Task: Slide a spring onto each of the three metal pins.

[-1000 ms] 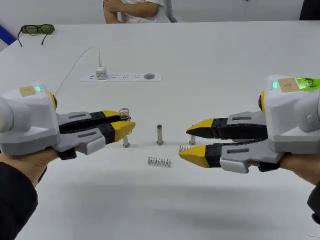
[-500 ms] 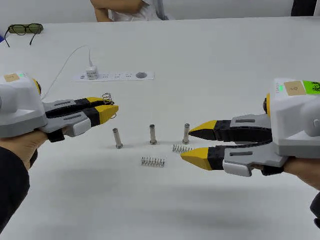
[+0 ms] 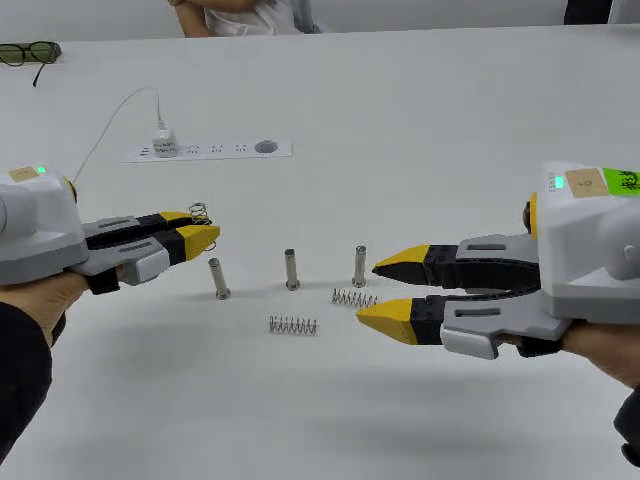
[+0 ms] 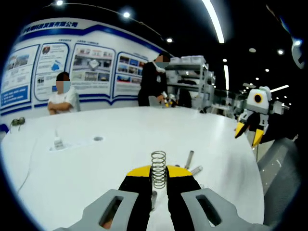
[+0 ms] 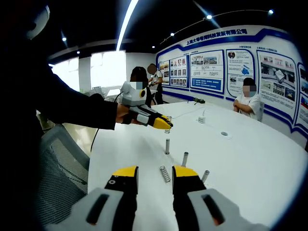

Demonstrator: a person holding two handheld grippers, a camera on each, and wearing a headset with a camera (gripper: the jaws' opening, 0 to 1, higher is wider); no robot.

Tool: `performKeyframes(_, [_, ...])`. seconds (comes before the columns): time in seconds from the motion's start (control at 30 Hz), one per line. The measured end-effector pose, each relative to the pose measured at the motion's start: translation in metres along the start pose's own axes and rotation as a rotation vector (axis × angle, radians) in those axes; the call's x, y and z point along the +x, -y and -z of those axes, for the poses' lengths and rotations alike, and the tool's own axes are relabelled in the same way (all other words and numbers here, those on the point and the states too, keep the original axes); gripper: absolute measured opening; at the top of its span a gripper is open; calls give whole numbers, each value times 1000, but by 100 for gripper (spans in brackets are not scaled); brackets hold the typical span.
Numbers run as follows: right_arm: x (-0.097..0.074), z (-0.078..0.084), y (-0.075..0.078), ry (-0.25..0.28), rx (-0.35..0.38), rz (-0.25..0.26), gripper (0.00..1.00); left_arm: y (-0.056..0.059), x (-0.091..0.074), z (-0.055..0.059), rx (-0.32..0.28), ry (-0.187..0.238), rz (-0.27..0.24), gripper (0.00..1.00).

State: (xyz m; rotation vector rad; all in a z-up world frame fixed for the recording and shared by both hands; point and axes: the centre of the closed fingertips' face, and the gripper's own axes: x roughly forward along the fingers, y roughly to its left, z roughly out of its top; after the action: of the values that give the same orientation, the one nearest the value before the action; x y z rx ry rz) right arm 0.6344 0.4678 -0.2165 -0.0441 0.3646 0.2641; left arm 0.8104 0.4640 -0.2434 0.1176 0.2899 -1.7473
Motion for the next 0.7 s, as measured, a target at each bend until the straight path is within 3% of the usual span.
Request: performKeyframes(0.7, [1, 5, 2, -11, 19, 2, 29, -7, 6, 16, -23, -1, -3, 10])
